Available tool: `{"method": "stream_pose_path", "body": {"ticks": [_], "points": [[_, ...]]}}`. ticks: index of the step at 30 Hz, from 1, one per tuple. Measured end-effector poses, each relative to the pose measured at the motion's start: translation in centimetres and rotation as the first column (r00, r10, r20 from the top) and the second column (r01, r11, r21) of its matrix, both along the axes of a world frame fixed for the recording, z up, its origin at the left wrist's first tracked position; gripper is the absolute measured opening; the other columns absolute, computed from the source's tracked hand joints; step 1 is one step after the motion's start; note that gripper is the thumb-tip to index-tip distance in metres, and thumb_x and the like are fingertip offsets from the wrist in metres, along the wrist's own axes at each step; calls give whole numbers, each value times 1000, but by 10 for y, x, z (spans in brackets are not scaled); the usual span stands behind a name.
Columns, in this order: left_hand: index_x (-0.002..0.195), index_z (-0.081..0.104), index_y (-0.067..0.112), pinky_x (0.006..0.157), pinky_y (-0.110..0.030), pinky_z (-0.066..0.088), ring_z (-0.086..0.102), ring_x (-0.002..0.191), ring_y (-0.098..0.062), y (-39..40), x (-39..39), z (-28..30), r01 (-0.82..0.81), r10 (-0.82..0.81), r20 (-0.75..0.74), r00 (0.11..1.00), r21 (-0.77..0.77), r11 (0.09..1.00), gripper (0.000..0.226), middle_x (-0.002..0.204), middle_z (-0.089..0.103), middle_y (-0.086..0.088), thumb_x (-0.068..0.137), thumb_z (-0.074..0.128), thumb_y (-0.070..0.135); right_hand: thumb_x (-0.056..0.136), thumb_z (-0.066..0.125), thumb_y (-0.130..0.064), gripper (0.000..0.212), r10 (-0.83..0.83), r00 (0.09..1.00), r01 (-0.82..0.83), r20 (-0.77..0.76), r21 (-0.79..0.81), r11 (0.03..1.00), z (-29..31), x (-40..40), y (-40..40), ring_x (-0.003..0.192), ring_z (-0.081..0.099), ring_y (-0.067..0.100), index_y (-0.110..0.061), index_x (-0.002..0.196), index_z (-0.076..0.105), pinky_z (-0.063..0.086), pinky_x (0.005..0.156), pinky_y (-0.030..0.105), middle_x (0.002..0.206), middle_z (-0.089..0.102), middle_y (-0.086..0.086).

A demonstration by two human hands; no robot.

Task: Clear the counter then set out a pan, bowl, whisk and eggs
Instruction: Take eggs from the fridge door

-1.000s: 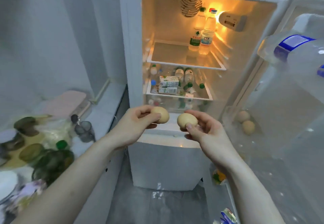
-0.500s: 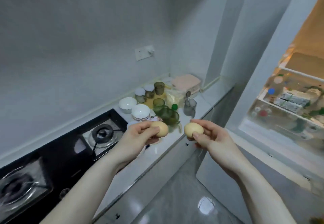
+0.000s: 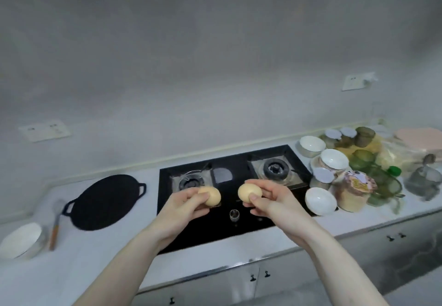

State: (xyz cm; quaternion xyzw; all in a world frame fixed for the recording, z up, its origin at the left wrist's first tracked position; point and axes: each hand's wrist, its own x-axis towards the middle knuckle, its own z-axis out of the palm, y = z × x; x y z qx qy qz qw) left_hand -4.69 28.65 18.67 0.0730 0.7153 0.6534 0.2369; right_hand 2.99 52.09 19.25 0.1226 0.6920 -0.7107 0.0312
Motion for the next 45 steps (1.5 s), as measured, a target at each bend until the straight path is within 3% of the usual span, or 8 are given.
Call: {"method": "stream_pose_path", "body": {"ticks": [8,15,18,22,29,38,42,45], "points": [[111,74,13,94,-29,57,71,104,-14,-133,13,-13,-322,319,-42,947,-124,938,21,106,77,-3,98,61,24,97,66,-11,30,333,942,-335,37,111,936,-10,-73,-110,98,75,17,-24,124,66,58,80,26,113,75,3],[99,75,24,92,-34,58,73,96,-14,-199,23,-33,-534,534,-84,841,-286,796,17,97,77,1,86,70,35,93,69,-13,29,547,827,-561,128,251,789,-18,-125,-182,92,76,13,-24,120,66,61,84,28,111,74,0],[97,72,30,83,-27,55,70,92,-10,-221,22,-43,-565,570,-119,813,-397,723,14,96,74,8,86,69,38,91,71,-13,30,594,788,-613,161,283,737,-32,-144,-217,90,76,15,-20,120,66,62,82,28,112,73,6],[91,69,29,85,-30,56,69,91,-6,-255,17,-65,-572,583,-151,799,-492,657,18,92,74,12,80,66,43,85,77,-18,32,629,749,-658,209,349,667,-53,-160,-267,90,76,24,-19,116,68,63,83,33,108,73,2],[83,68,28,79,-33,59,67,84,-10,-327,-4,-107,-542,589,-129,798,-582,607,18,87,72,12,76,63,43,71,80,-26,40,643,697,-712,318,410,569,-103,-182,-347,83,77,16,-21,108,70,63,82,31,99,75,0],[92,66,11,74,-35,55,65,87,-26,-414,-71,-156,-401,434,-172,884,-757,516,31,92,69,-6,84,49,35,72,72,-25,23,521,754,-656,400,498,567,-163,-221,-433,89,71,10,-25,95,72,58,78,23,98,73,-6],[84,59,9,60,-32,47,59,74,-24,-421,-100,-180,-322,369,-132,920,-793,518,29,85,63,-6,83,44,34,76,67,-25,22,424,793,-609,438,541,580,-183,-231,-442,87,68,9,-24,97,72,55,74,19,96,71,-7],[82,57,11,61,-31,45,55,72,-23,-423,-114,-198,-322,377,-124,918,-786,527,27,86,60,-5,81,43,34,78,63,-23,17,400,802,-597,444,562,573,-193,-240,-453,84,67,11,-23,93,72,51,68,17,94,72,-5]]}}
